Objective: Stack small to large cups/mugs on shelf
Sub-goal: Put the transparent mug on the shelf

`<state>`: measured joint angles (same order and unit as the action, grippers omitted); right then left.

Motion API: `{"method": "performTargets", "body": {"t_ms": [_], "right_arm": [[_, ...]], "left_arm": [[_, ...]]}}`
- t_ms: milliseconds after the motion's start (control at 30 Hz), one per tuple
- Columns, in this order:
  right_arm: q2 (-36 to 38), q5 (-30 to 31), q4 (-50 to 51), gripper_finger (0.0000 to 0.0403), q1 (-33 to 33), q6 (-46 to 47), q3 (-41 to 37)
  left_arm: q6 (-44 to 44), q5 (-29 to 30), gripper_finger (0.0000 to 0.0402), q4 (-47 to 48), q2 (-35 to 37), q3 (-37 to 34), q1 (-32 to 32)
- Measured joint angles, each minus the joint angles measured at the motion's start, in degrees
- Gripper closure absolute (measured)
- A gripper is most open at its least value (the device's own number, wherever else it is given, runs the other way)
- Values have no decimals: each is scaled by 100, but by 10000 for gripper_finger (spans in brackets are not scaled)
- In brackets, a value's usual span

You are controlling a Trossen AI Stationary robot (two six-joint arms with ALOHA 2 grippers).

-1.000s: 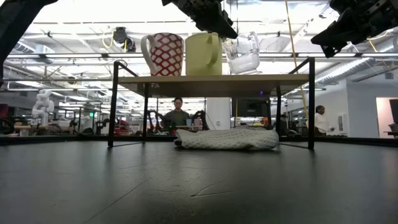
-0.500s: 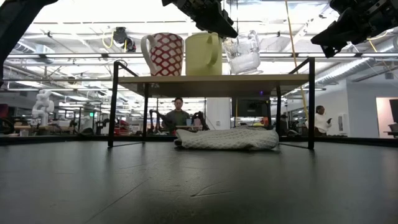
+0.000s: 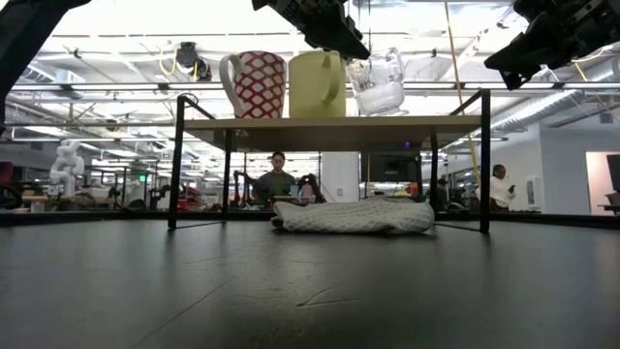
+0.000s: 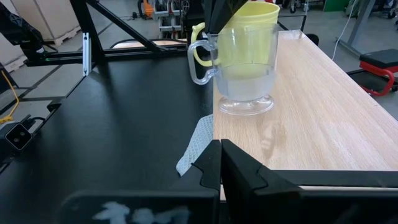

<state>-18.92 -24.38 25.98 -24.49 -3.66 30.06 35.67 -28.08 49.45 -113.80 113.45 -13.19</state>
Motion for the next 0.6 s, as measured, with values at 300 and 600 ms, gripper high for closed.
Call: {"method": "performTargets", "body": {"t_ms": [300, 600], "right_arm": [[0, 0, 2, 403, 0, 0, 1], [-2, -1, 2, 403, 0, 2, 0]], "left_arm": [[-121, -38, 396, -2, 0, 0, -57], [-106, -39, 396, -22, 0, 0, -61]]}}
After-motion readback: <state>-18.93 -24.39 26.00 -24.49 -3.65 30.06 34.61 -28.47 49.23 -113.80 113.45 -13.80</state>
